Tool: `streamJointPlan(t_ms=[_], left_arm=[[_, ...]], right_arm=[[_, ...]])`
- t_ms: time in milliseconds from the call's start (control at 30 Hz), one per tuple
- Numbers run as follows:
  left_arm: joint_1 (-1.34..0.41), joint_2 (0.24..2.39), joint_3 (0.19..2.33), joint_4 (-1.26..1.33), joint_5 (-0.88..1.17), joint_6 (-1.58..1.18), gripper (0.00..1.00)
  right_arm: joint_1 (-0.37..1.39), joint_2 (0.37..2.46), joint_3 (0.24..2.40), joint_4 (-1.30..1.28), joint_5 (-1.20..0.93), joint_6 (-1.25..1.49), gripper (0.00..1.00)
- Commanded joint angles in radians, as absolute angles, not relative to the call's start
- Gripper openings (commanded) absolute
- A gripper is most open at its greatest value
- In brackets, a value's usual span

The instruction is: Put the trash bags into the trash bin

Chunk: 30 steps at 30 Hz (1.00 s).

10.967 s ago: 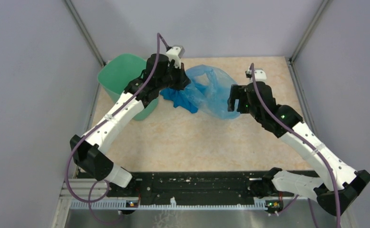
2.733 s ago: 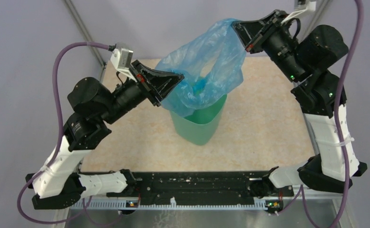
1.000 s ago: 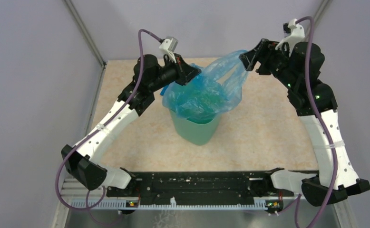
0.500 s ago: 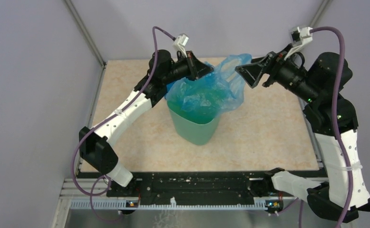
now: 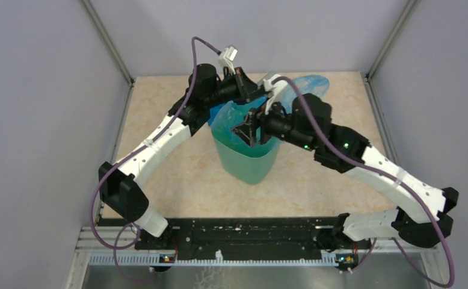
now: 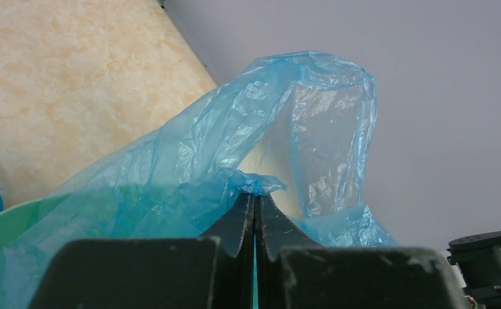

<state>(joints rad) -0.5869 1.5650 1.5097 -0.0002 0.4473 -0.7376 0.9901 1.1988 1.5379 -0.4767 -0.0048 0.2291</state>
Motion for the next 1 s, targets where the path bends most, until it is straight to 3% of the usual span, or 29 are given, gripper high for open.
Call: streamJointPlan(t_ms=[0, 300, 533, 800, 967], left_arm=[[-0.561, 1.493, 1.525, -0.031, 0.449, -0.754, 0.00], [-0.513, 1.457, 1.517, -0.066, 0.481, -0.746, 0.00], [-0.468, 1.411, 1.468, -0.108, 0.488, -0.723, 0.00], [-0.415, 1.329, 1.387, -0.166, 0.509, -0.684, 0.00], [-0.398, 1.293, 1.352, -0.190, 0.513, -0.665, 0.00]], right_arm=[[1.074, 1.260, 1.485, -0.333, 0.228, 0.163, 0.56], [1.091, 1.352, 1.335, -0.353, 0.493, 0.156, 0.53], [1.092, 1.323, 1.354, -0.390, 0.498, 0.165, 0.53], [1.093, 1.330, 1.487, -0.487, 0.203, 0.173, 0.76], [1.094, 1.311, 1.574, -0.534, 0.083, 0.188, 0.82]])
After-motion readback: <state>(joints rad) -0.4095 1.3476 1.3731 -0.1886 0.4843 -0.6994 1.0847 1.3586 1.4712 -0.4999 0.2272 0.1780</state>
